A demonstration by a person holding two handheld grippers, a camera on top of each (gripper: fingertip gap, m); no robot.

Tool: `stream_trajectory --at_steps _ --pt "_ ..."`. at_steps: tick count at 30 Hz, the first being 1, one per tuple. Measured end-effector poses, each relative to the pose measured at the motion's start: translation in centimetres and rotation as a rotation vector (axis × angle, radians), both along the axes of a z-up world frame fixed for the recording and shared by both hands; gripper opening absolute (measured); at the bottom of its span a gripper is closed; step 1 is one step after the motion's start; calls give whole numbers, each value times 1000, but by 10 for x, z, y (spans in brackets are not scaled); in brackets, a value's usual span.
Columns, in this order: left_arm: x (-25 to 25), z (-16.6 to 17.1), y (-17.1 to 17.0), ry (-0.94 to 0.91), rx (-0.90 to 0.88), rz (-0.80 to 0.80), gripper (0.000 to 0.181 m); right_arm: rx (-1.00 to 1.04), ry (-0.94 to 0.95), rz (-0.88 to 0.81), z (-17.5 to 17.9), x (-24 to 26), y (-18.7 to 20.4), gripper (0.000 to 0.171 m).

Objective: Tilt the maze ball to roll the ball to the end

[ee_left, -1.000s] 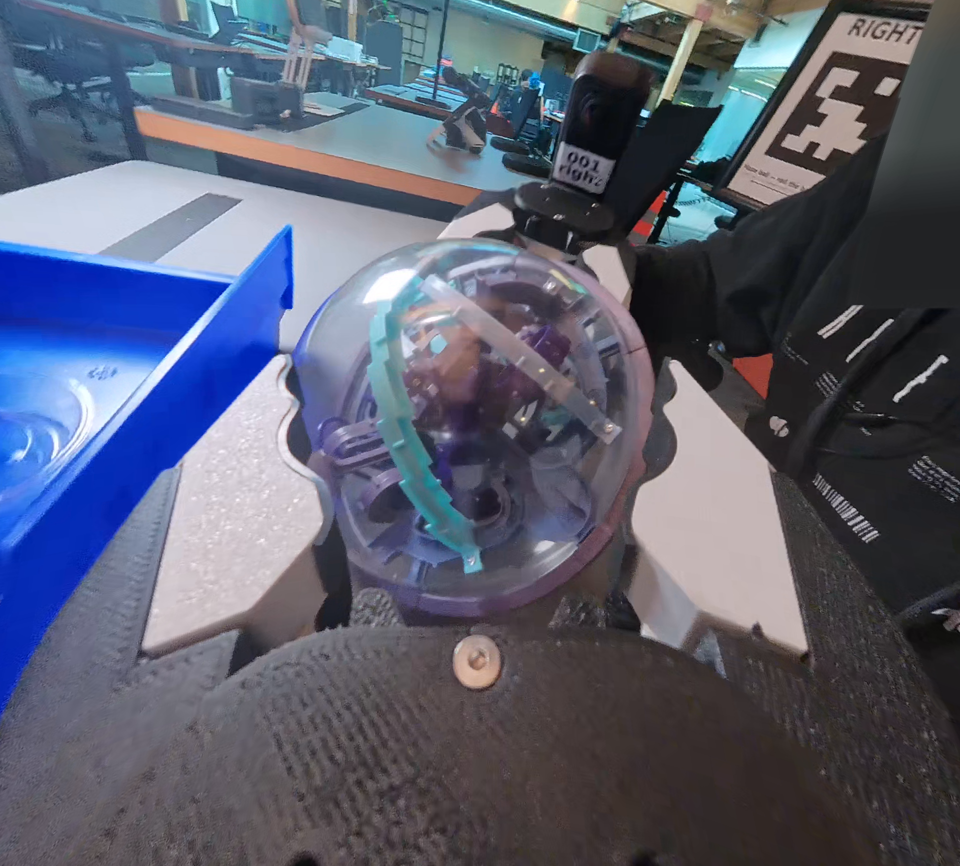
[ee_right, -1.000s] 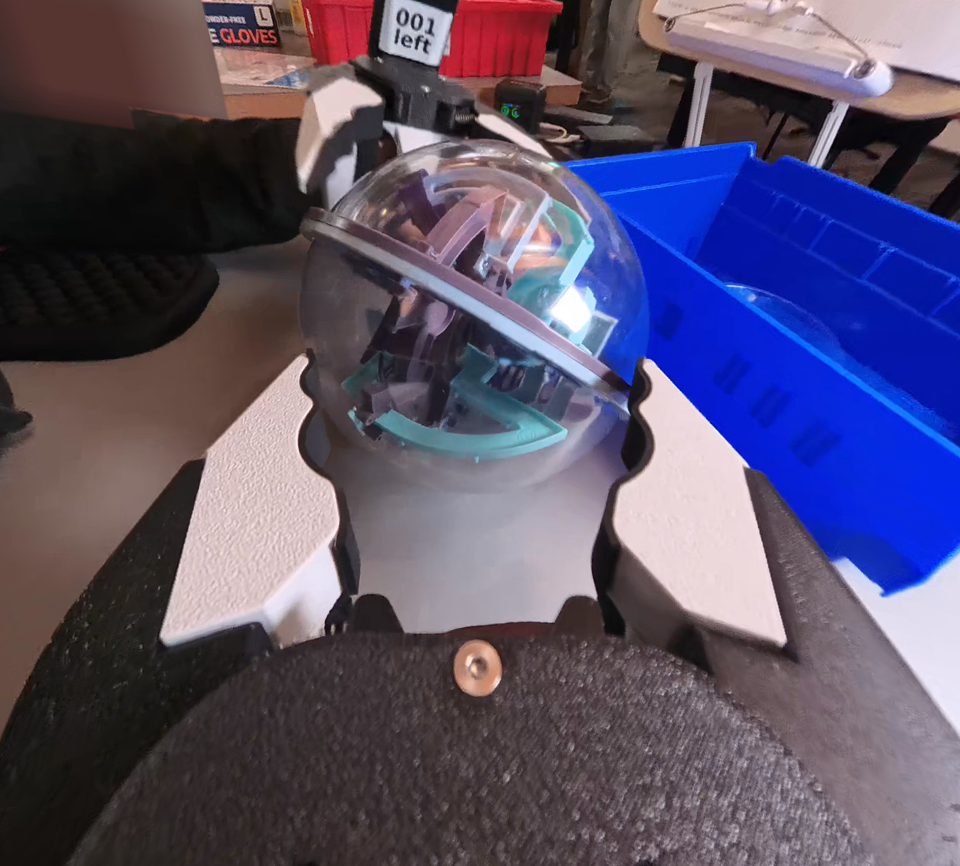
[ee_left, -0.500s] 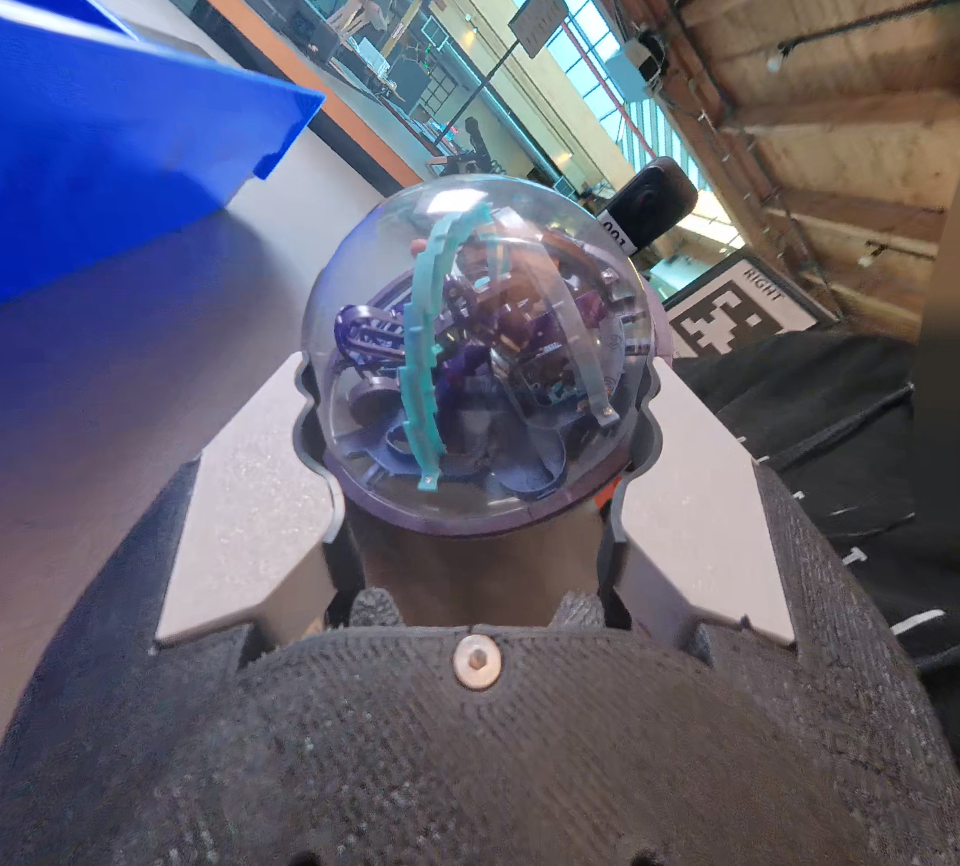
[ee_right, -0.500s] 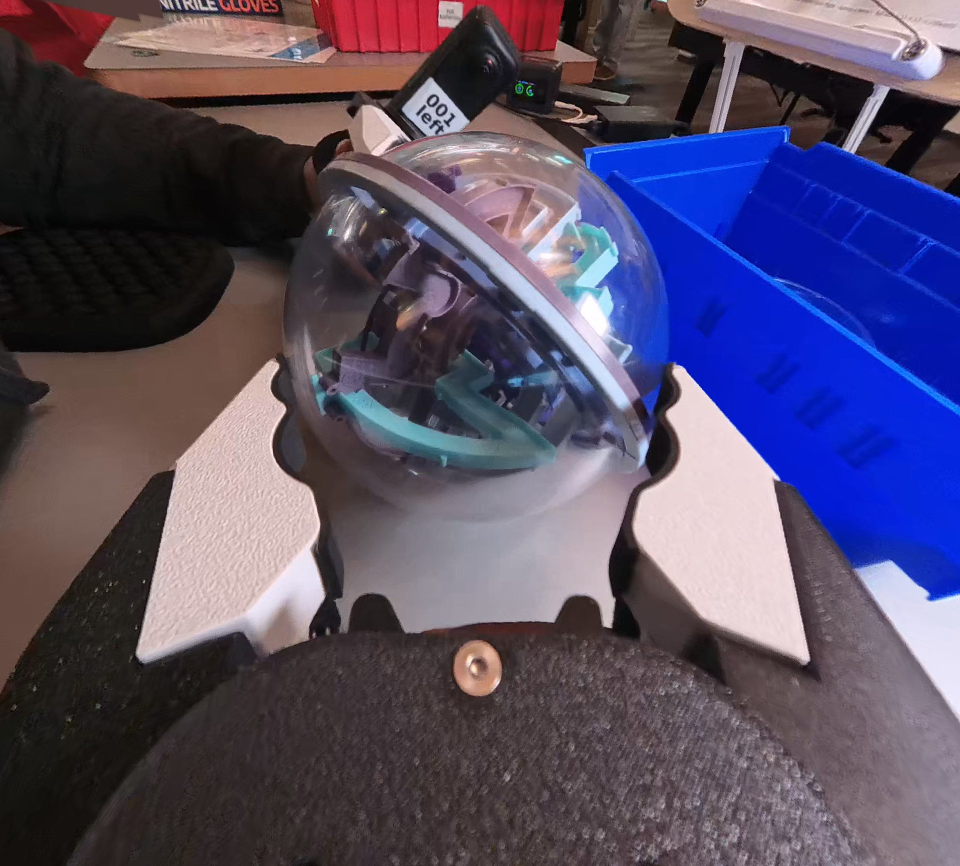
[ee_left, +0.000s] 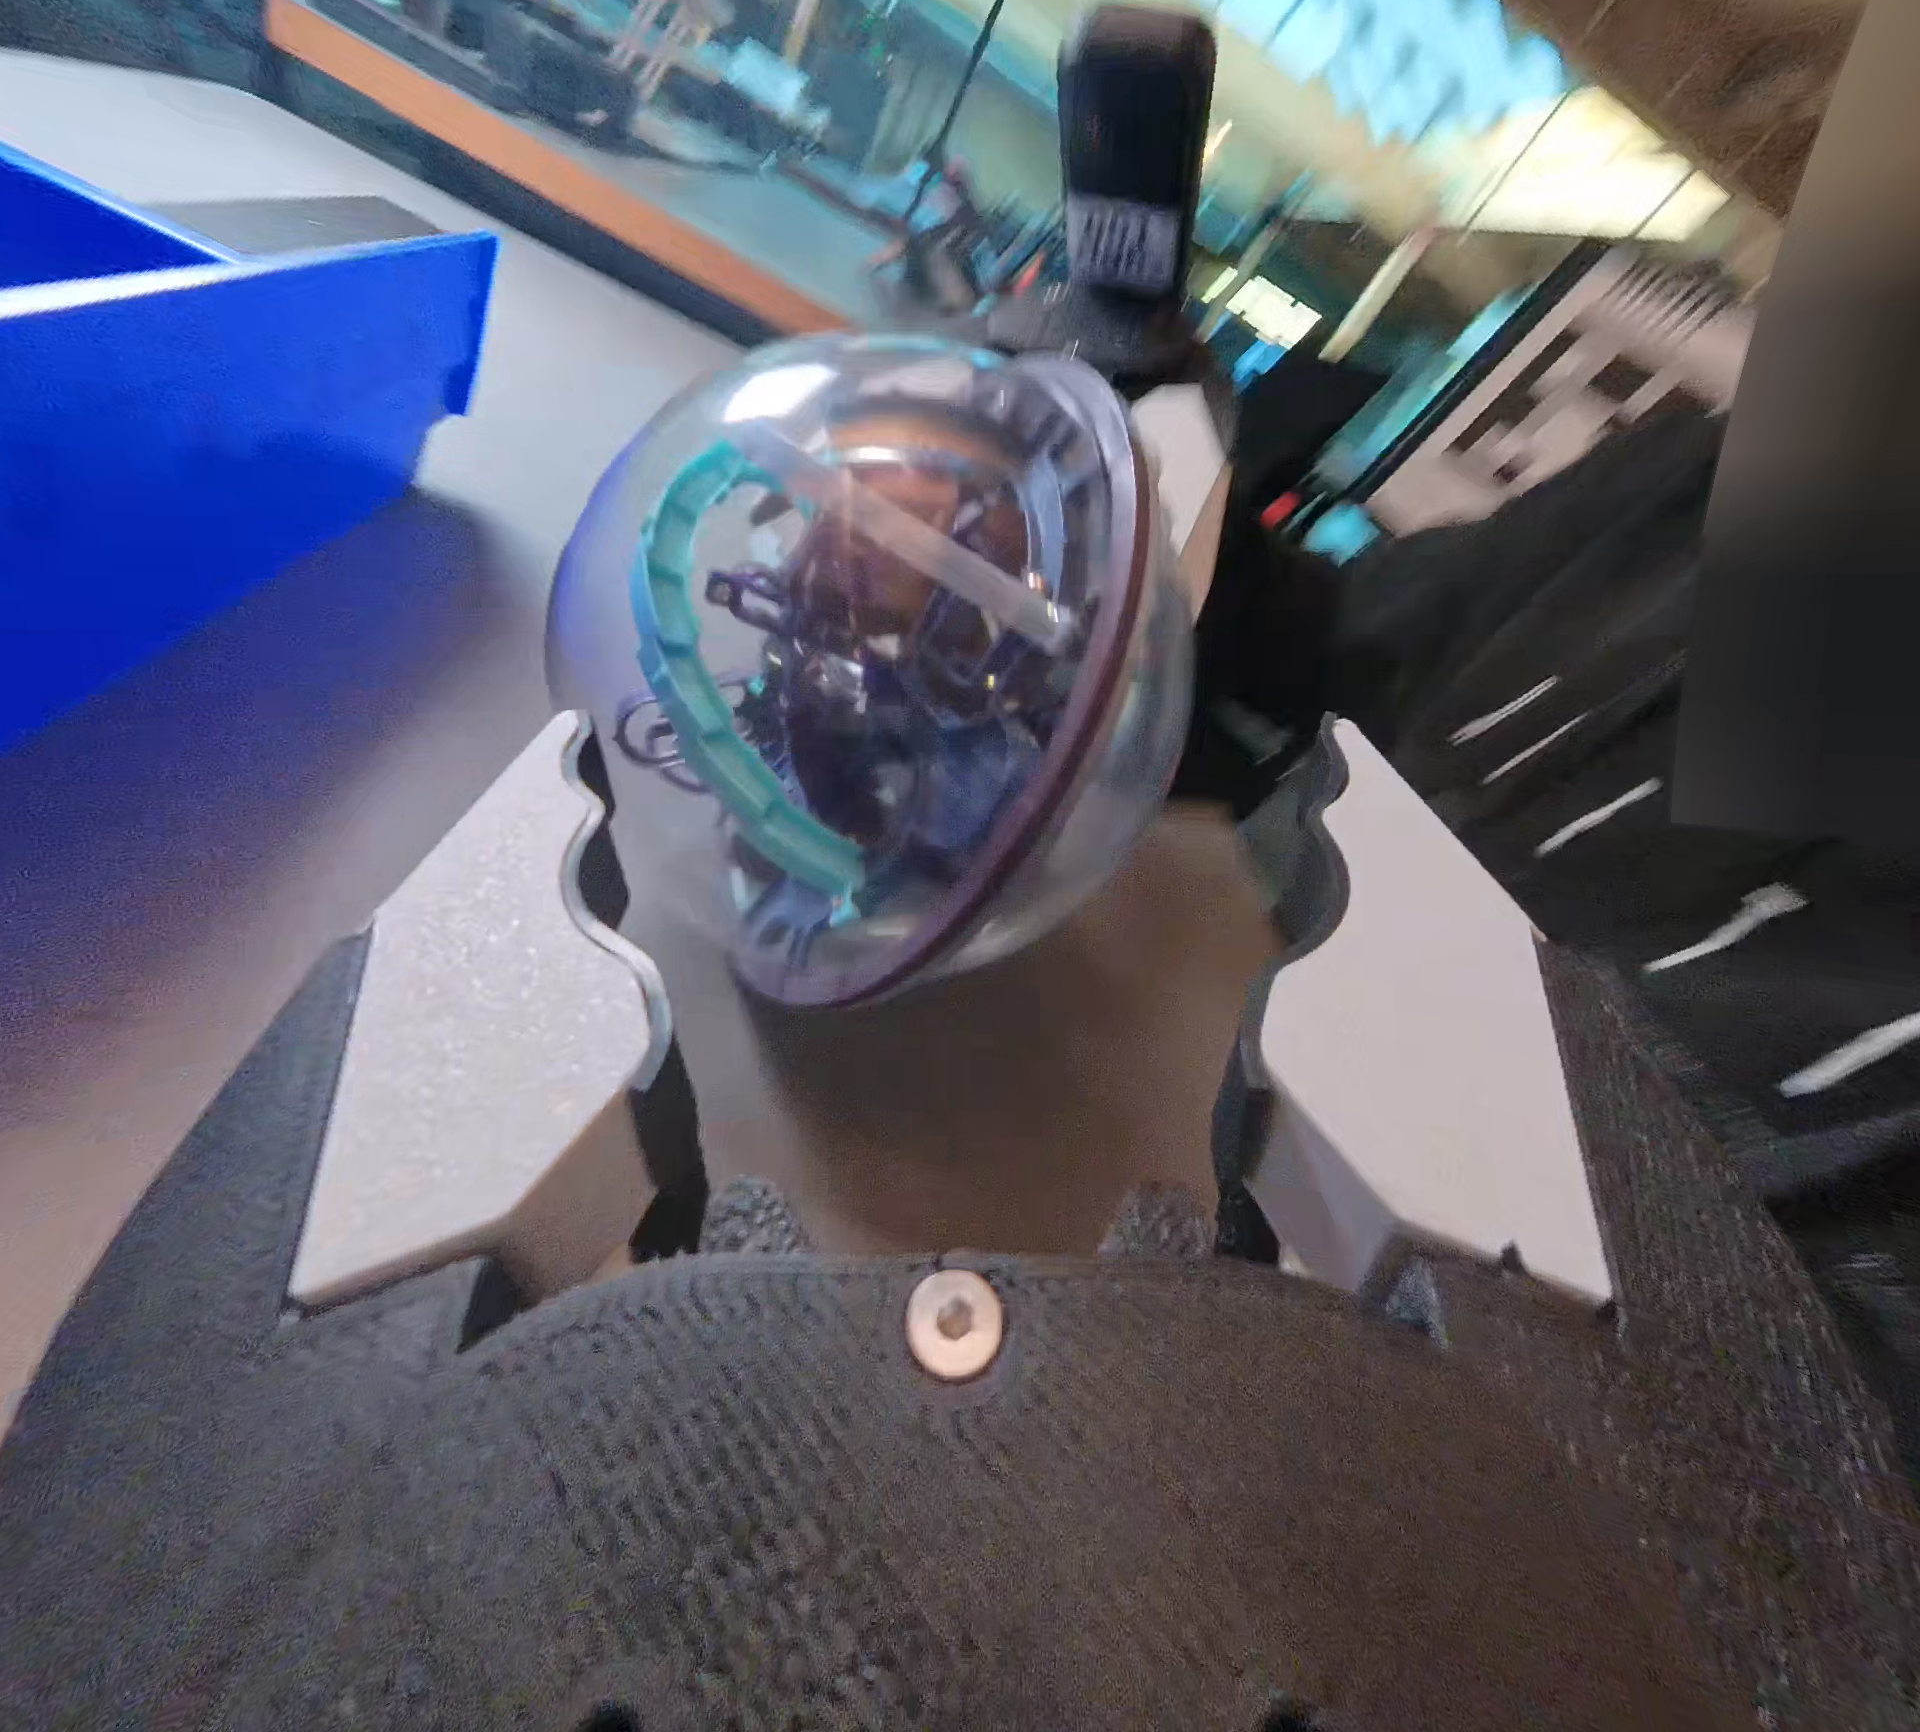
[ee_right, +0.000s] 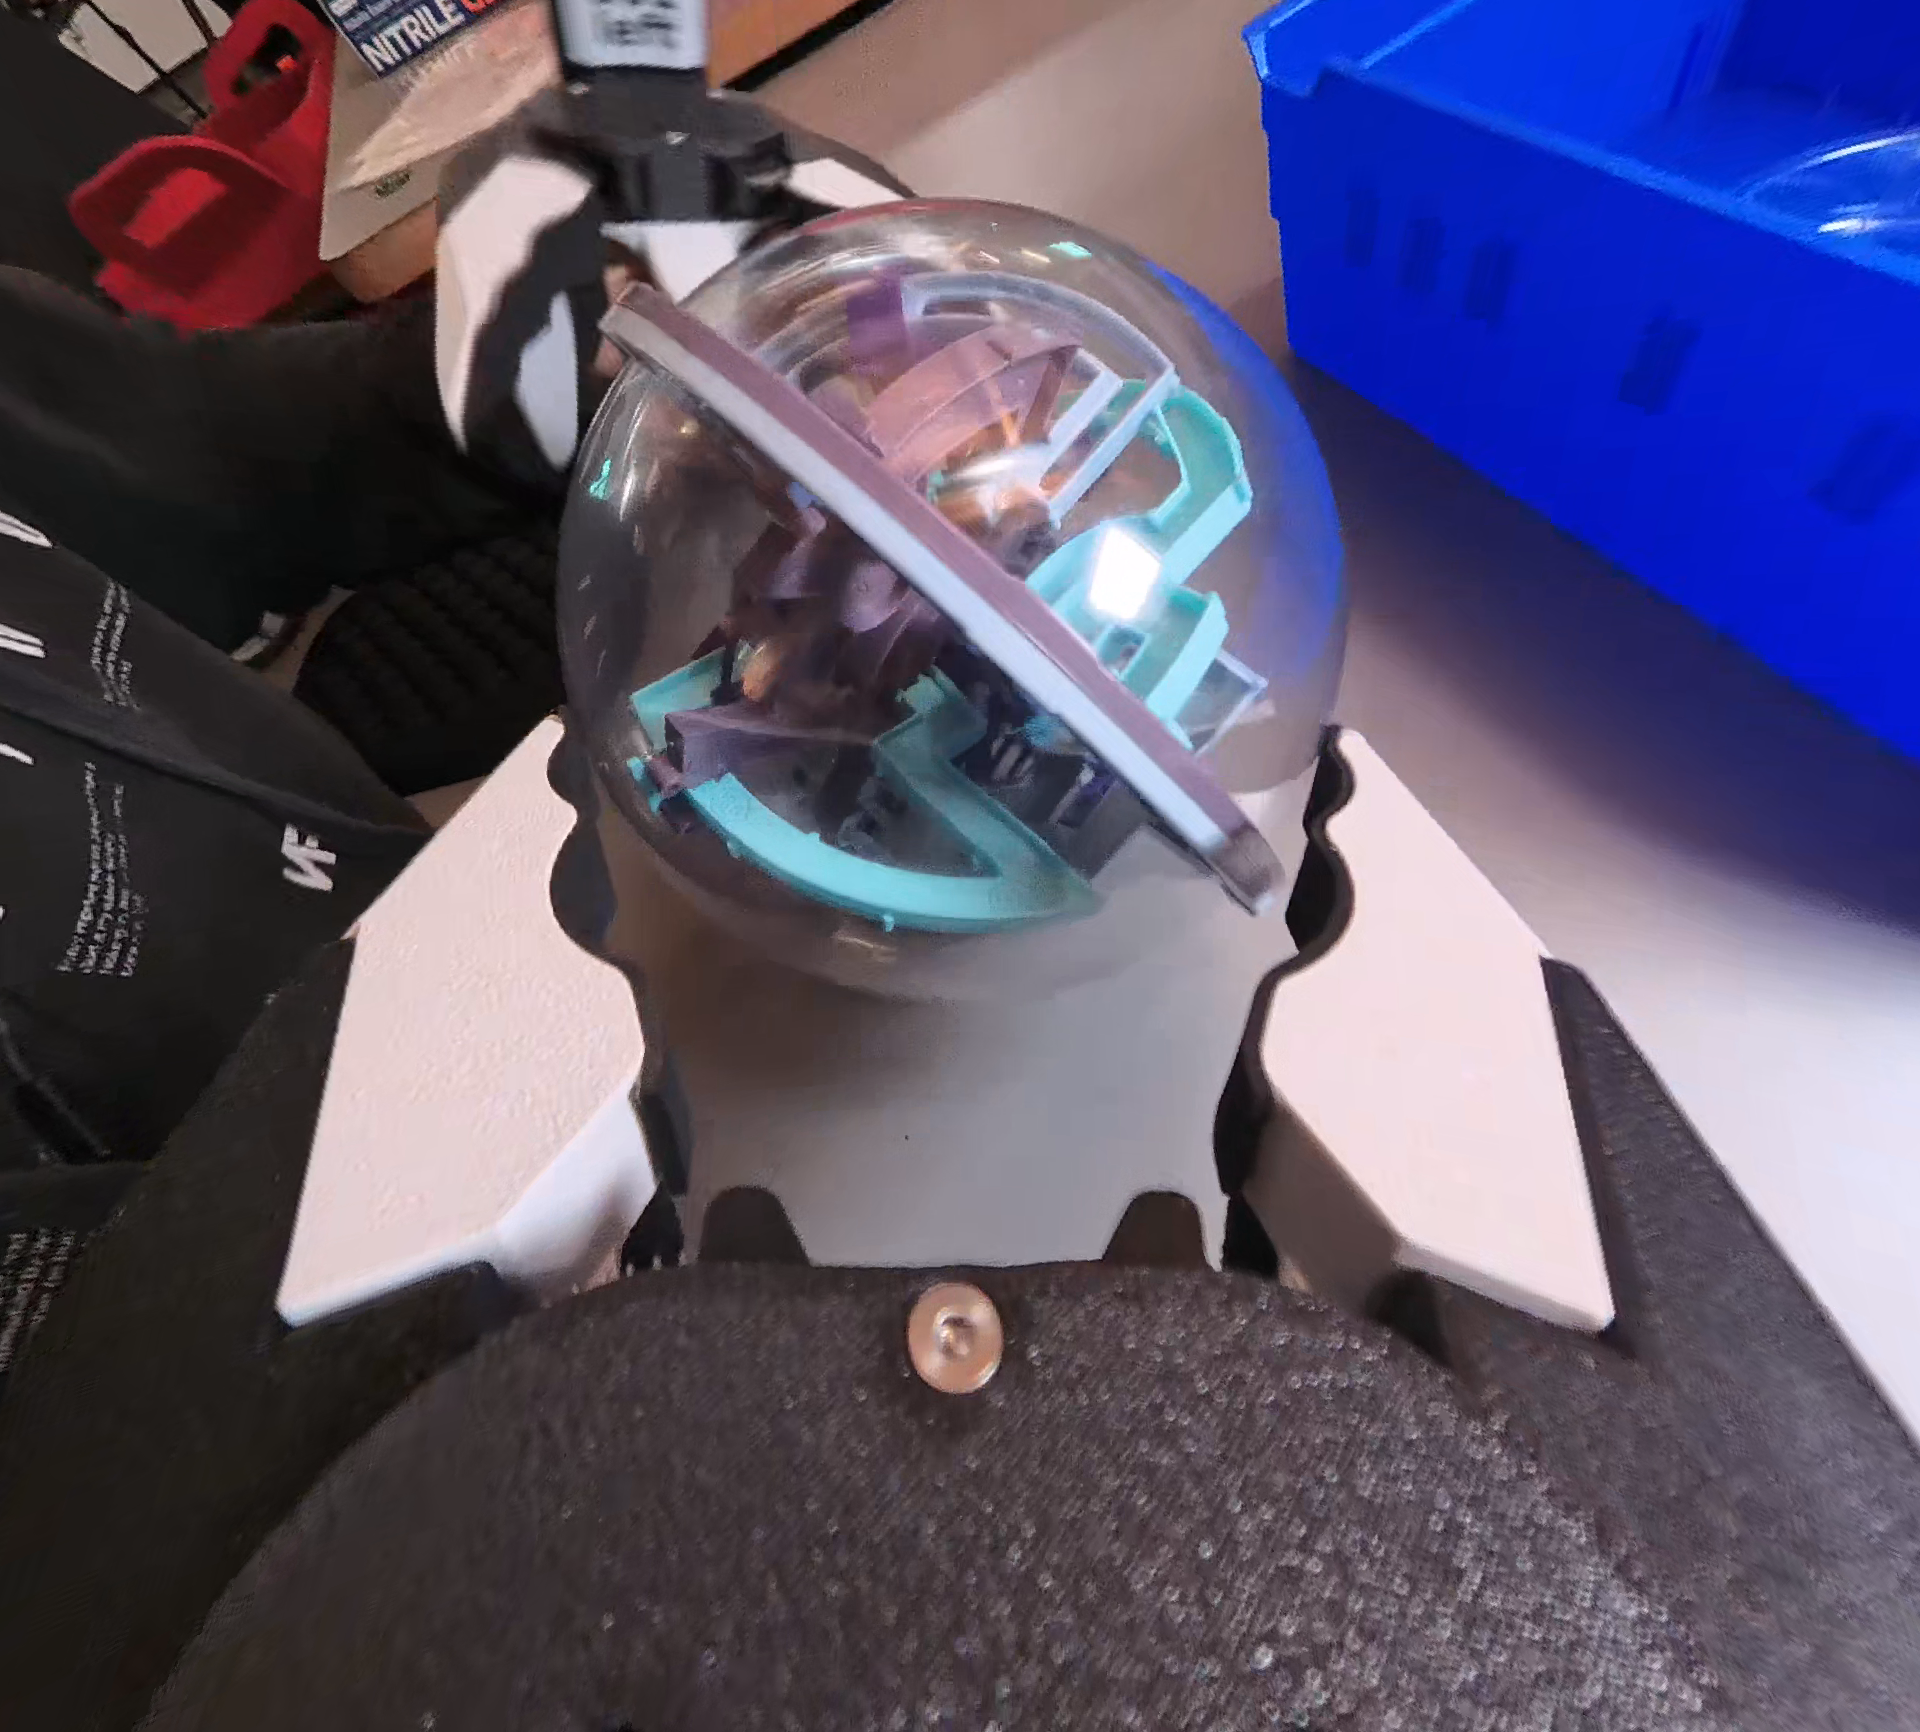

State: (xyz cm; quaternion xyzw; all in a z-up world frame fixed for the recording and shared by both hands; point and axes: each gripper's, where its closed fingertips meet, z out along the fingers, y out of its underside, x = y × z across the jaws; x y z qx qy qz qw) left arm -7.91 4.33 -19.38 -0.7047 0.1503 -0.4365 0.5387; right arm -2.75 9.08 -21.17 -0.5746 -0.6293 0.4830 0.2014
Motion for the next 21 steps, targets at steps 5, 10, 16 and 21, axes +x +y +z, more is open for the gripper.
stream_trajectory --at_steps 5,10,16,21 --pt "8 -22 12 209 52 129 132 -47 -36 -27 5 -9 -4 131" --pt "6 -34 4 48 -45 -10 131 98 100 141 12 0 -8 124" --pt "11 -32 8 -50 -83 -102 128 154 238 275 -2 -3 -10 138" --pt "9 -35 7 -163 -195 -146 128 31 197 203 -6 -7 -13 139"
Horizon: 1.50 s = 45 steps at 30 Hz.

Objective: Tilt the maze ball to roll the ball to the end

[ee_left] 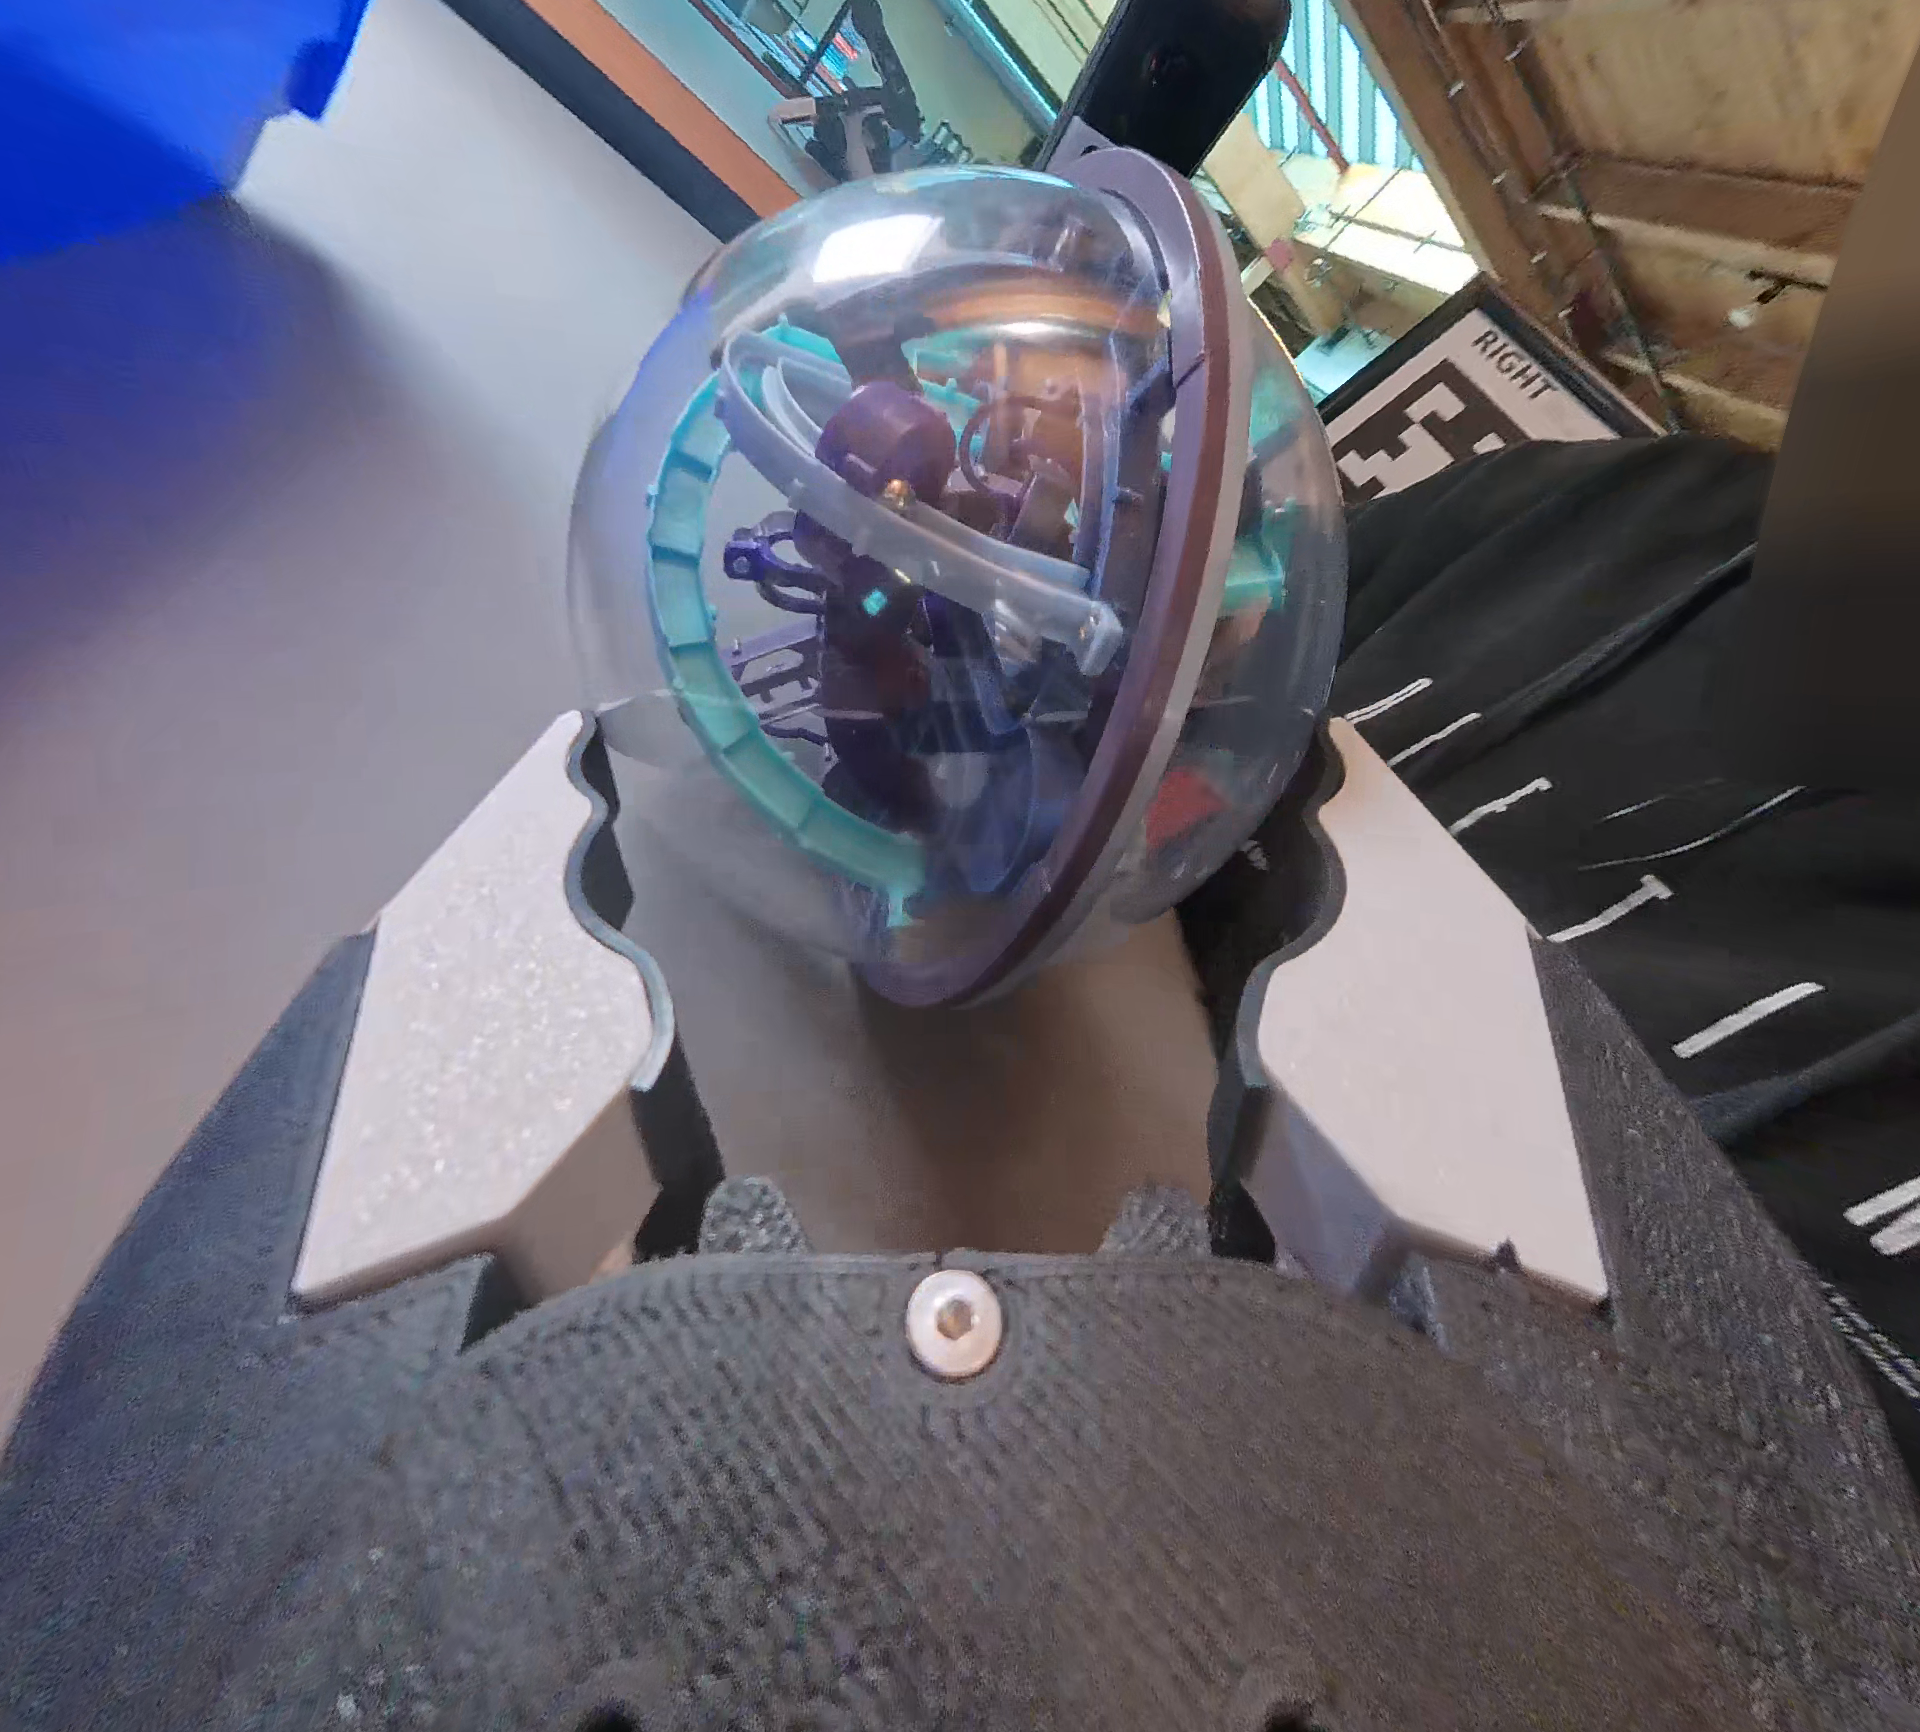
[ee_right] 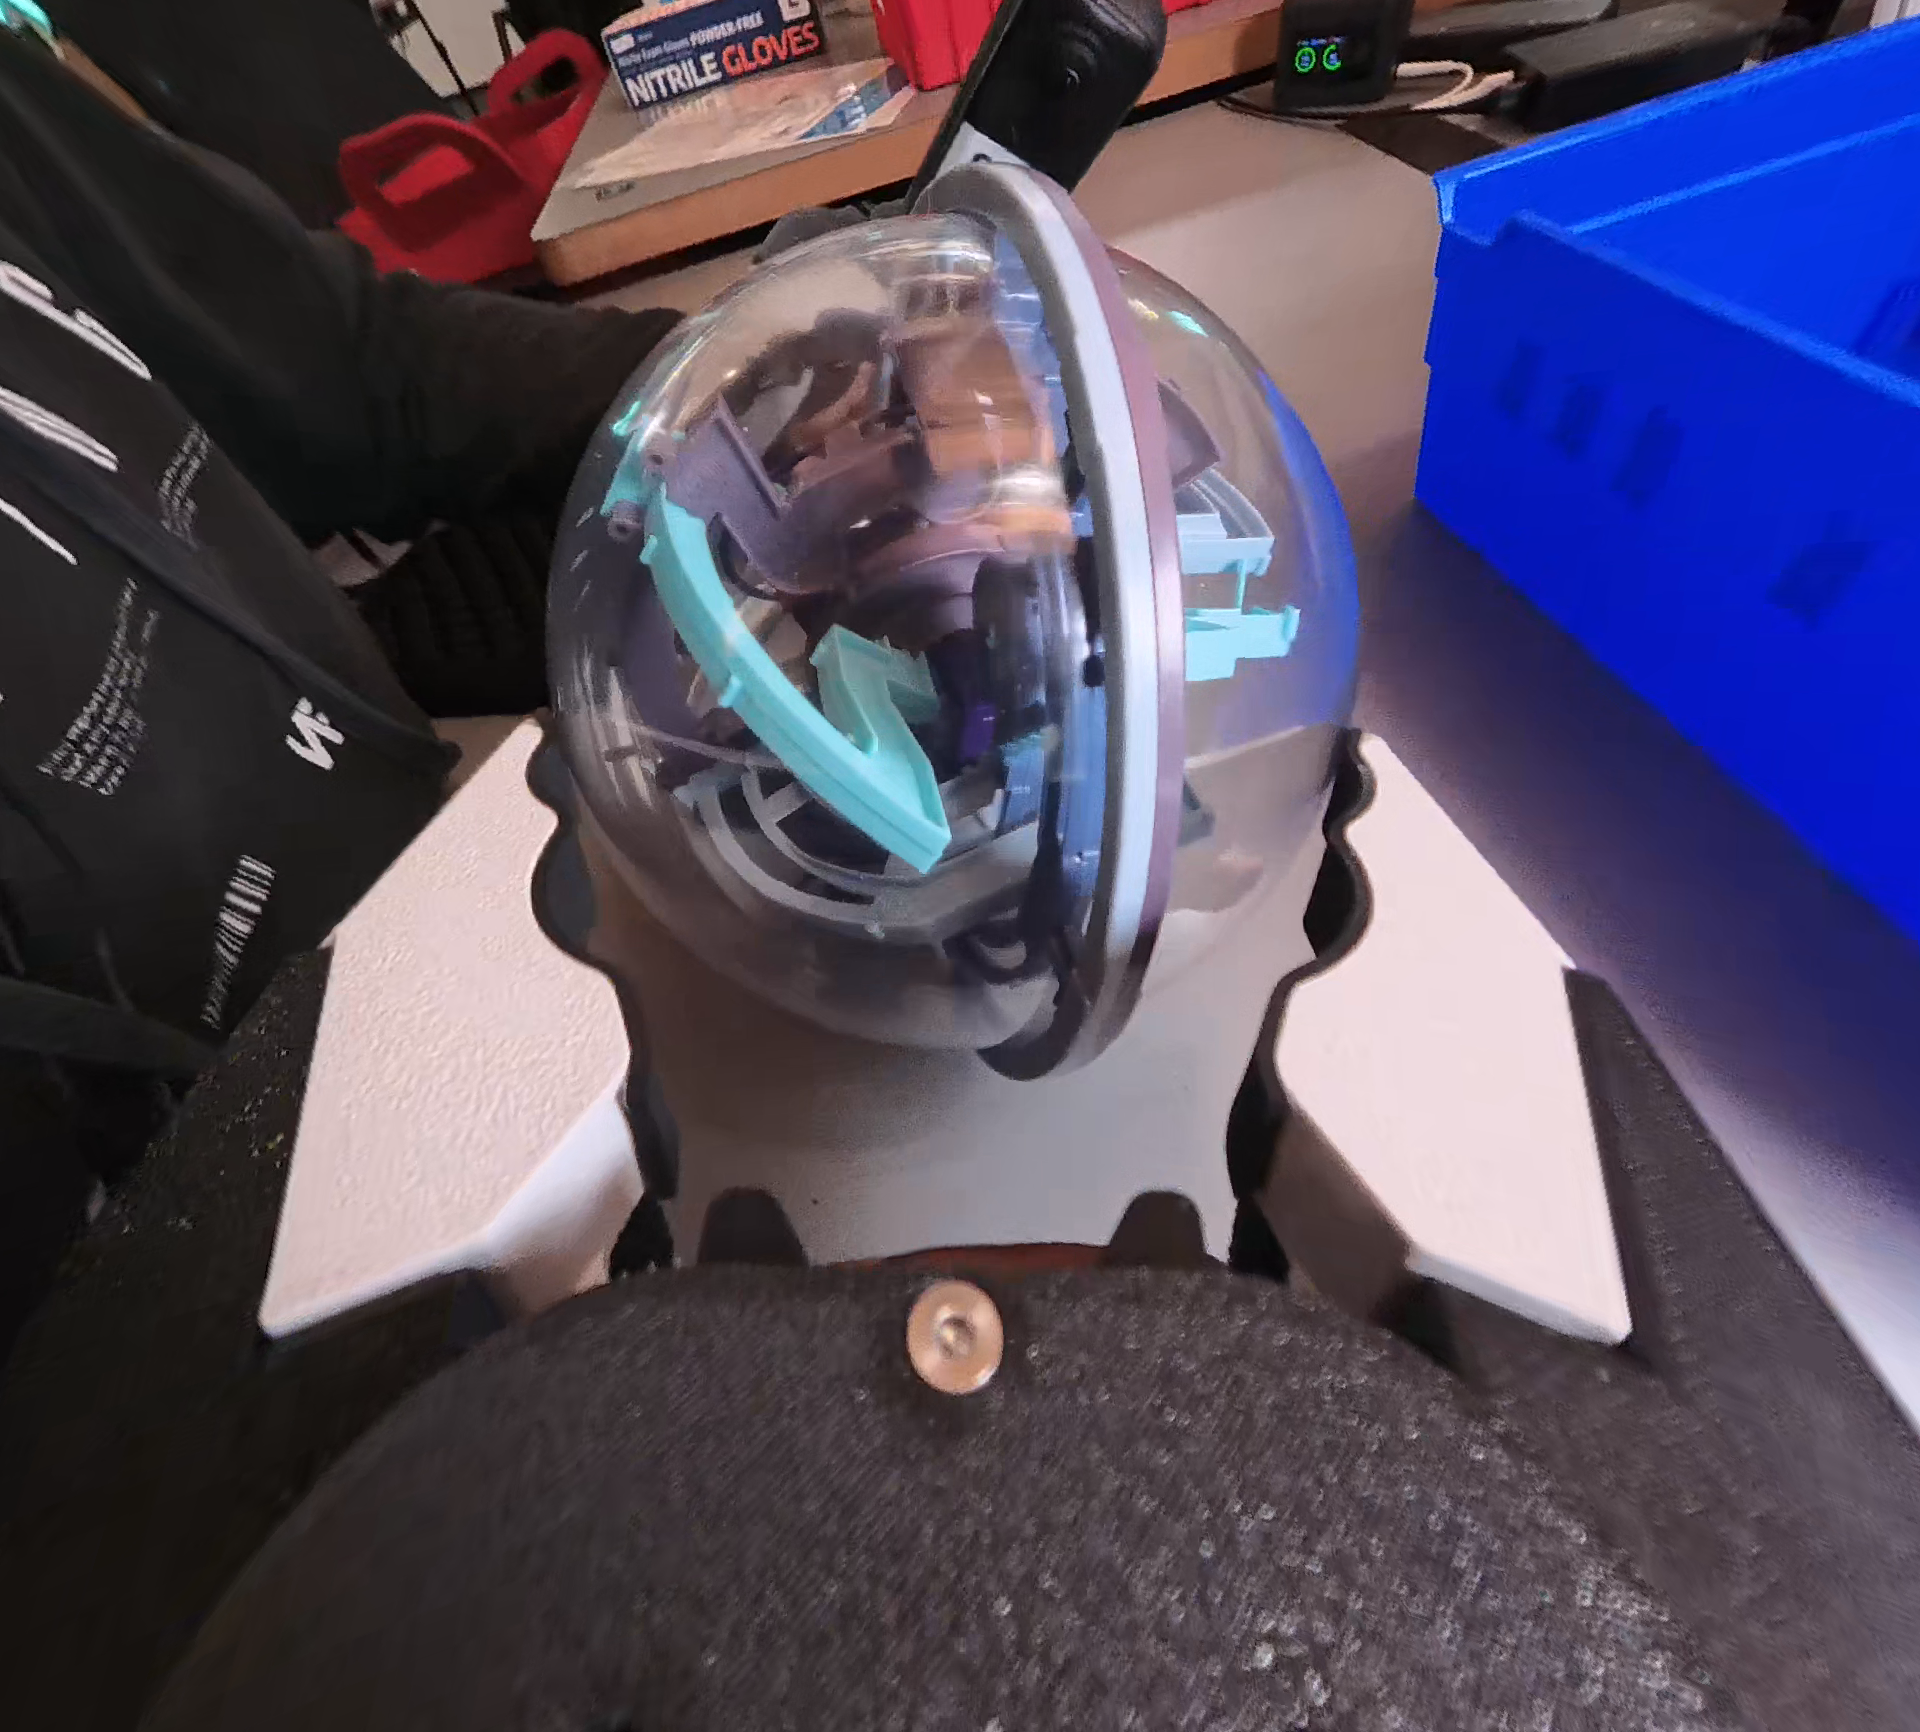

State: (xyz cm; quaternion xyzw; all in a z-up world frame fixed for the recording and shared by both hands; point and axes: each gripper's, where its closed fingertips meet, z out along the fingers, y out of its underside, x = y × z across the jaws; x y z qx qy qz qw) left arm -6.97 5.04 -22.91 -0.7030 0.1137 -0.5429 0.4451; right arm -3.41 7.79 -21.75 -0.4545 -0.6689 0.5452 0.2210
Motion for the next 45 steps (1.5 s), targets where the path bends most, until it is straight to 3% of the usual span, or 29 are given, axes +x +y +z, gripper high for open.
stream_trajectory --at_steps 9,20,33,35,38,42,45 --pt "-10 8 4 16 42 43 127 -40 89 -46 -1 -4 0 139" --pt "-21 43 -4 25 217 108 106 216 199 -49 -16 -2 -20 138" --pt "-22 48 6 -73 139 132 101 -76 63 5 -17 1 -25 136" --pt "-22 46 -1 17 193 121 105 -119 42 13 -18 2 -23 135" --pt "-20 32 -12 183 238 100 128 -168 7 17 -19 2 -20 134" --pt "-5 -1 -11 266 182 67 136 -269 -113 16 -27 3 -18 133" --pt "-1 -2 -4 247 154 66 140 -271 -137 1 -29 3 -14 132"
